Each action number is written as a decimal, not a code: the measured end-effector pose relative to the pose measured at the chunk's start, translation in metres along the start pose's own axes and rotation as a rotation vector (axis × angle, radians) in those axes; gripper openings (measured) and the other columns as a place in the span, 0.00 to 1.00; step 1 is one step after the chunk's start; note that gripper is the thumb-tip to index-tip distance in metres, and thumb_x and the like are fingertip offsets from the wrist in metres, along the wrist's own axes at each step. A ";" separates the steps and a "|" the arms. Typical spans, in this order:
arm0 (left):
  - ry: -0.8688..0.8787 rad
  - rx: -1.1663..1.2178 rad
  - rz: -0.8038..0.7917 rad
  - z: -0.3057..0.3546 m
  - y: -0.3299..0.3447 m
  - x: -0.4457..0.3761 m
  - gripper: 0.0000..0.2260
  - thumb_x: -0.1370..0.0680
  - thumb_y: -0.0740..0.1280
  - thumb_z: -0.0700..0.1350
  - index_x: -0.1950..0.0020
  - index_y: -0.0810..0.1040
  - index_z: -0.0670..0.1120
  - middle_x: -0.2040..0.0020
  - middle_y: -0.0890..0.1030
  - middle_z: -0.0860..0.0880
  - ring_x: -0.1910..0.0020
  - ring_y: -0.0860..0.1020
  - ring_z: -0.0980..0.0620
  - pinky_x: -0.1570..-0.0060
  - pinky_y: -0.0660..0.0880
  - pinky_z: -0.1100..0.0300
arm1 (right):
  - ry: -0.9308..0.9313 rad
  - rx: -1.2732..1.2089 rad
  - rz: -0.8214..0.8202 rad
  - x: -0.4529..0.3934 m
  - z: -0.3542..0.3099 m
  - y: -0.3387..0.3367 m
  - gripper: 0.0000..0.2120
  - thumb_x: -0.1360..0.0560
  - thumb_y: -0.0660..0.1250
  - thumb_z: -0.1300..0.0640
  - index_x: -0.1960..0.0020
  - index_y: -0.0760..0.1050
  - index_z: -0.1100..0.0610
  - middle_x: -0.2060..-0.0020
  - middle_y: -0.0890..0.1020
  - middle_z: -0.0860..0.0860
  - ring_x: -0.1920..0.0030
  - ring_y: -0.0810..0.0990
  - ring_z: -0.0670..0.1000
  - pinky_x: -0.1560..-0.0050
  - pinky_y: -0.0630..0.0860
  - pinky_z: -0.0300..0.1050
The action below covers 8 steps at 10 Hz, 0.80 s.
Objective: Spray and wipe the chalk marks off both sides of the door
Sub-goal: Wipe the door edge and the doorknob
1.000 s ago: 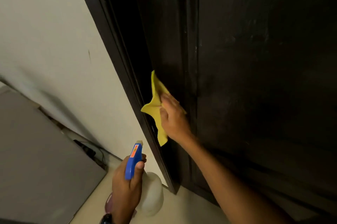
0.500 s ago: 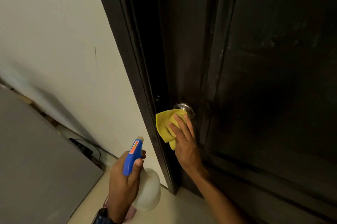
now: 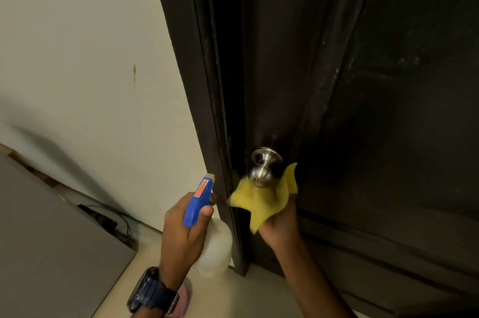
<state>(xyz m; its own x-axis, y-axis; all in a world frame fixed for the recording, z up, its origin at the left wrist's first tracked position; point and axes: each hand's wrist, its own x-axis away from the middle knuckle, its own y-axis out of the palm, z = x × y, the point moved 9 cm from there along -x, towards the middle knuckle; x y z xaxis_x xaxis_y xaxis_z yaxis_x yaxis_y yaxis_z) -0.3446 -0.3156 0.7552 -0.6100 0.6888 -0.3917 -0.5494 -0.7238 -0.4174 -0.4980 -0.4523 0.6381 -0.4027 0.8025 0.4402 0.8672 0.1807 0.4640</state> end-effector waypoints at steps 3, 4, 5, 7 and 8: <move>-0.035 0.052 -0.029 -0.006 0.005 -0.009 0.44 0.26 0.50 0.78 0.47 0.82 0.39 0.58 0.83 0.45 0.60 0.81 0.43 0.58 0.79 0.42 | -0.030 -0.093 0.063 0.015 -0.047 0.036 0.10 0.24 0.72 0.61 0.45 0.78 0.63 0.44 0.82 0.62 0.40 0.82 0.60 0.37 0.78 0.57; -0.016 0.085 -0.032 -0.009 0.005 -0.012 0.42 0.25 0.50 0.77 0.47 0.82 0.41 0.58 0.83 0.46 0.59 0.82 0.46 0.58 0.79 0.46 | 0.028 -0.258 0.024 0.018 -0.038 0.036 0.05 0.19 0.61 0.68 0.50 0.75 0.63 0.52 0.79 0.59 0.32 0.76 0.61 0.36 0.78 0.54; 0.008 0.100 -0.040 -0.006 0.007 -0.019 0.37 0.25 0.51 0.76 0.47 0.81 0.46 0.57 0.83 0.48 0.59 0.81 0.49 0.58 0.78 0.53 | 0.022 -0.291 0.091 0.033 -0.049 0.026 0.11 0.19 0.65 0.64 0.37 0.76 0.64 0.47 0.83 0.62 0.46 0.85 0.53 0.44 0.82 0.50; 0.029 0.087 -0.039 -0.011 0.010 -0.032 0.39 0.25 0.50 0.76 0.48 0.81 0.43 0.60 0.81 0.50 0.59 0.79 0.52 0.60 0.74 0.61 | -0.118 -0.274 0.207 0.071 -0.084 0.019 0.14 0.19 0.64 0.53 0.35 0.77 0.55 0.44 0.84 0.57 0.45 0.83 0.54 0.42 0.78 0.54; 0.045 0.090 -0.022 -0.010 0.010 -0.038 0.40 0.24 0.51 0.76 0.49 0.81 0.41 0.60 0.81 0.50 0.59 0.79 0.52 0.60 0.74 0.60 | -0.791 0.157 0.266 0.102 -0.169 0.028 0.10 0.16 0.59 0.54 0.48 0.78 0.55 0.62 0.80 0.44 0.63 0.78 0.41 0.60 0.72 0.40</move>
<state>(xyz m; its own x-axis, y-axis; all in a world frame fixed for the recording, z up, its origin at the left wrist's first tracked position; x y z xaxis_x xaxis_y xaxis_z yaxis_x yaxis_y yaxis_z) -0.3218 -0.3489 0.7579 -0.5718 0.7043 -0.4206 -0.6126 -0.7076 -0.3521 -0.5645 -0.4617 0.8261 0.0928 0.9802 -0.1748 0.9582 -0.0402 0.2832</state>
